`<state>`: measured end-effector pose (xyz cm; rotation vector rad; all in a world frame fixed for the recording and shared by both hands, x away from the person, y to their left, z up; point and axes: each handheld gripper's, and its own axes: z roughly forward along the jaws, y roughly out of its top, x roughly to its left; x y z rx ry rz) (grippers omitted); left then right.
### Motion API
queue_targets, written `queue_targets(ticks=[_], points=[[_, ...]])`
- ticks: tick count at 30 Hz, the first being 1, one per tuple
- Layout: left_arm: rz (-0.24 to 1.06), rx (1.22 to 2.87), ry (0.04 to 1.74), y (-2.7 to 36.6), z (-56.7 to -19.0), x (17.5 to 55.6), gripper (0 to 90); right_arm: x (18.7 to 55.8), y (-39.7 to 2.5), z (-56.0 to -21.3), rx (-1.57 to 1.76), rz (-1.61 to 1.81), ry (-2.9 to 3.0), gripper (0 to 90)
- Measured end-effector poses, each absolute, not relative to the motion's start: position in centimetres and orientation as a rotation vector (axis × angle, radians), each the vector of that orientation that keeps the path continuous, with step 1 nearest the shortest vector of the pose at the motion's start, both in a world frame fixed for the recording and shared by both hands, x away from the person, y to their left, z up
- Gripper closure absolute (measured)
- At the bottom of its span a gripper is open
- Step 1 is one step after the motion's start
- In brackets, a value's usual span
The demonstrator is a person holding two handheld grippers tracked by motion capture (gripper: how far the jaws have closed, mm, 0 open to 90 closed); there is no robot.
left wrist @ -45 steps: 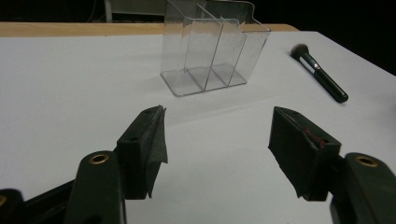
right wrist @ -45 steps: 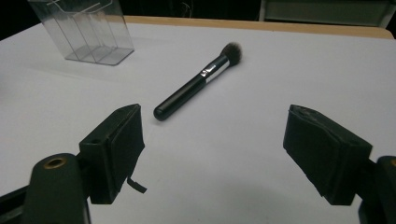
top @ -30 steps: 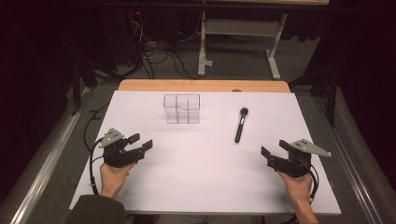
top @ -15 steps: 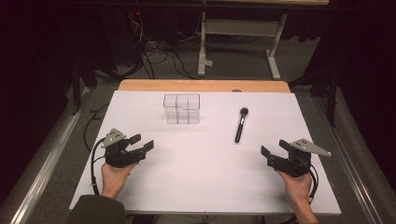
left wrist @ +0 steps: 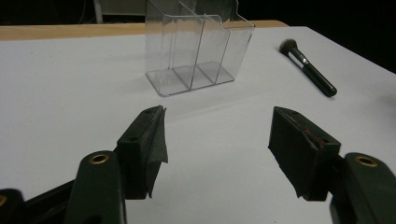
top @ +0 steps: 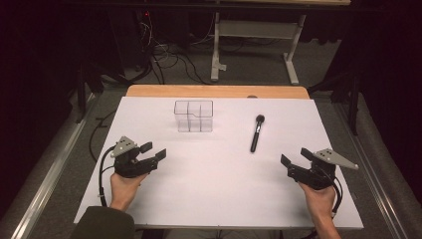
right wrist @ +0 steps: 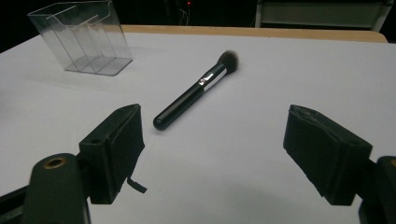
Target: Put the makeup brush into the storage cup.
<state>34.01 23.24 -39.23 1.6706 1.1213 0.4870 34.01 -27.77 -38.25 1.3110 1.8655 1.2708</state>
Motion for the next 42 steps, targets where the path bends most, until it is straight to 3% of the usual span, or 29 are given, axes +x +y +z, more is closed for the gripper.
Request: queue_targets(ticks=[19,42], points=[[0.493,1.669,1.133,23.1,-39.3,34.2,36.4,35.5,-26.7,-37.1,1.313,1.301,1.851,21.7],[0.492,1.674,1.133,23.1,-39.4,34.4,36.5,38.2,-22.5,-36.0,1.252,1.348,1.909,22.7]])
